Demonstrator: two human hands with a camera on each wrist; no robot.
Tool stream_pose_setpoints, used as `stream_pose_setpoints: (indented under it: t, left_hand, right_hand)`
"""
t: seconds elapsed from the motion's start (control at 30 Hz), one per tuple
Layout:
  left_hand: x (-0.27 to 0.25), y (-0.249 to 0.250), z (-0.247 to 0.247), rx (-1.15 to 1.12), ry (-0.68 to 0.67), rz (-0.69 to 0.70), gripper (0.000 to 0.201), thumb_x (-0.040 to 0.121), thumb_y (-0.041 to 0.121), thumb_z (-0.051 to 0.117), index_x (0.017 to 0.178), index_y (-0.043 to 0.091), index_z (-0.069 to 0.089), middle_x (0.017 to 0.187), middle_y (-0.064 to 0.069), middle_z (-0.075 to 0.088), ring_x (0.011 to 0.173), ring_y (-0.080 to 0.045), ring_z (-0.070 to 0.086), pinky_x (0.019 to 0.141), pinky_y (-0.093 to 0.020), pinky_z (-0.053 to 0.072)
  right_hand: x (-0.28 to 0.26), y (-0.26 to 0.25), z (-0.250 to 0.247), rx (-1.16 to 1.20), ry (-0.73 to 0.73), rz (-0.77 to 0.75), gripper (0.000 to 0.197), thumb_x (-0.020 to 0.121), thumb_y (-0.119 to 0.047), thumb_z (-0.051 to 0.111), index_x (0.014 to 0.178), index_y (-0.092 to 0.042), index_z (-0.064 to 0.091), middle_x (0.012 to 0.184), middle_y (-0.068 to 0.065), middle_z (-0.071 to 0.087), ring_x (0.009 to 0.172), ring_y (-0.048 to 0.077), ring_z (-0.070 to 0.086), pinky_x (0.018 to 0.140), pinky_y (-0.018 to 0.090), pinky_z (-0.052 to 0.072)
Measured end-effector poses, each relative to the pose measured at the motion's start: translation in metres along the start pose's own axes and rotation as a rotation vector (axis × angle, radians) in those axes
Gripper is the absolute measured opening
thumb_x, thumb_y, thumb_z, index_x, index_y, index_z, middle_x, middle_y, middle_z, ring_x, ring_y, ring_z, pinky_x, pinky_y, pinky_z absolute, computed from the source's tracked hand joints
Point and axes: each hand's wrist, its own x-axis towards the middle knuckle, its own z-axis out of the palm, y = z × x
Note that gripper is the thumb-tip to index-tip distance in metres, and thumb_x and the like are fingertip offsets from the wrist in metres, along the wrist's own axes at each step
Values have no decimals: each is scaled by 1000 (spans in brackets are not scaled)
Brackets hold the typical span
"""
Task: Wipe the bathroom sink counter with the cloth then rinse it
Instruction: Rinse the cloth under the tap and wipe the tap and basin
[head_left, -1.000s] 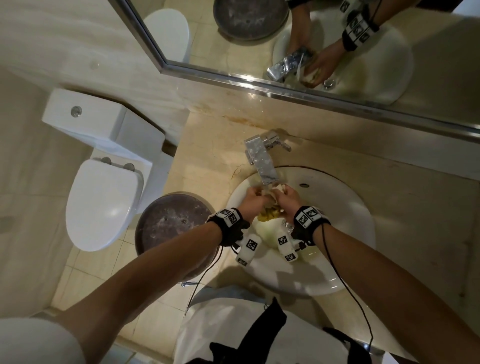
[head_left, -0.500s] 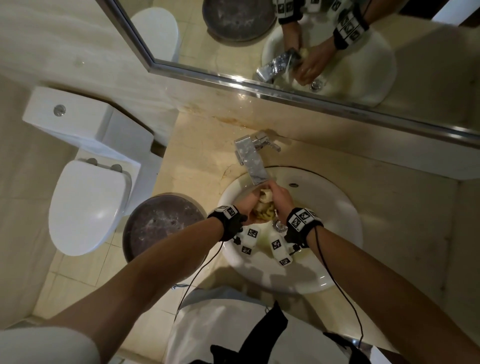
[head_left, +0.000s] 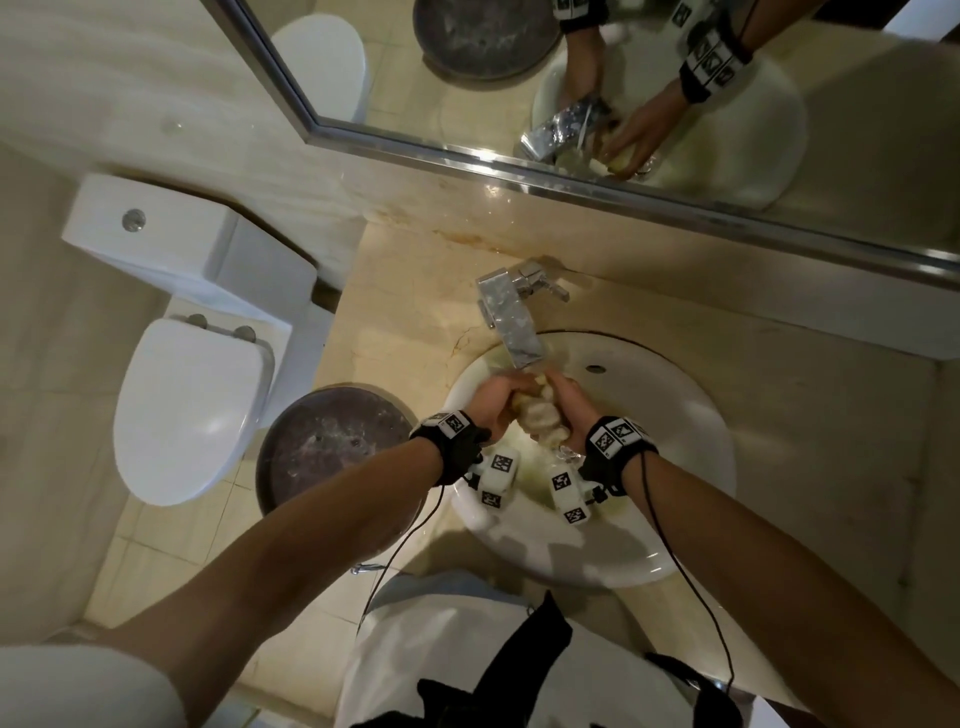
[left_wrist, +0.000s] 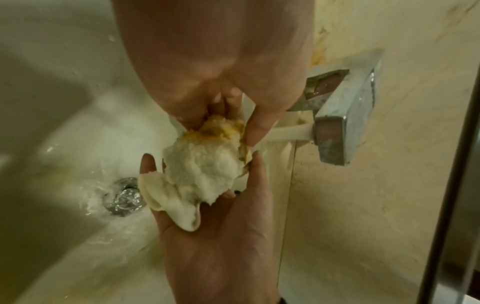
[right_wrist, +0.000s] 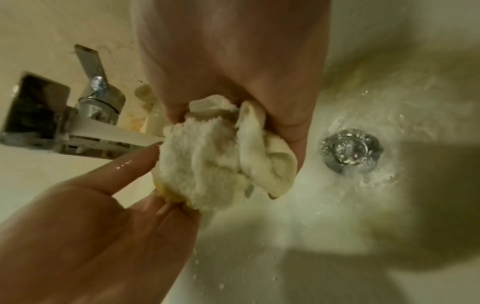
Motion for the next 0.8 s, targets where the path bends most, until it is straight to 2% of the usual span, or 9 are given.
stream_pose_setpoints:
  t: [0.1, 0.2, 0.33, 0.43, 0.5, 0.57, 0.63, 0.7, 0.8]
  left_hand:
    - [2, -7, -11, 30, 38, 53, 29, 90, 7, 62, 119, 4, 65, 109, -10, 72, 100, -22, 67, 85, -31, 53]
    - [4, -11, -17, 64, 67, 76, 30, 92, 7, 60, 121, 10, 66, 112, -10, 72, 103, -23, 68, 88, -33, 55]
    - [0, -6, -6, 138, 90, 63, 26, 93, 6, 54, 116, 6, 66, 103, -12, 72, 87, -22, 67, 73, -30, 54]
    - [-8, 3, 3, 205, 14, -79, 36, 91, 33, 52, 111, 8, 68, 92, -14, 72, 71, -23, 62, 59, -27, 47]
    - [-8, 5, 2, 134, -63, -222, 46, 90, 50, 47, 112, 15, 67, 105, -9, 72, 91, -27, 64, 73, -38, 53]
    - [-3, 3, 1, 25, -99, -313, 55, 89, 59, 47, 123, 19, 64, 118, -10, 69, 113, -38, 60, 79, -58, 53]
    - [2, 0, 5, -25, -92, -307, 59, 87, 62, 54, 128, 19, 63, 122, -14, 68, 117, -40, 60, 82, -58, 55]
    - [3, 1, 11, -25, -87, -220, 59, 89, 57, 57, 131, 16, 60, 129, -17, 64, 118, -33, 62, 96, -50, 53]
    - [6, -3, 16, -35, -82, -239, 55, 88, 54, 62, 123, 12, 66, 112, -13, 72, 102, -32, 69, 86, -49, 58]
  right_hand:
    - [1, -3, 14, 9, -10, -19, 56, 83, -62, 63, 105, -11, 71, 78, 10, 70, 55, 22, 60, 46, 27, 47]
    - [5, -3, 23, 4, 102, -108, 33, 92, -36, 65, 112, -10, 68, 100, 14, 73, 75, 26, 68, 58, 30, 54]
    - [12, 4, 25, 106, 203, -180, 19, 91, -24, 71, 108, -17, 67, 107, 17, 73, 93, 32, 71, 76, 41, 62]
    - [11, 2, 21, 158, 240, -170, 24, 82, -20, 78, 104, -13, 72, 99, 15, 76, 90, 33, 72, 72, 44, 62]
    - [6, -3, 19, 206, 243, -173, 20, 80, -16, 78, 99, -11, 75, 96, 14, 76, 89, 31, 73, 74, 45, 62]
    - [1, -8, 17, 210, 249, -192, 13, 81, -12, 77, 93, -10, 76, 96, 15, 76, 88, 28, 71, 73, 36, 61]
    - [-2, -9, 15, 191, 250, -215, 11, 80, -15, 77, 90, -12, 76, 95, 15, 76, 90, 30, 72, 74, 35, 61]
    - [-3, -8, 12, 163, 239, -198, 20, 77, -25, 79, 95, -18, 74, 97, 13, 76, 94, 32, 72, 80, 41, 62]
    - [-4, -5, 3, 108, 221, -155, 36, 72, -39, 81, 104, -32, 65, 105, 8, 74, 97, 30, 72, 85, 50, 60]
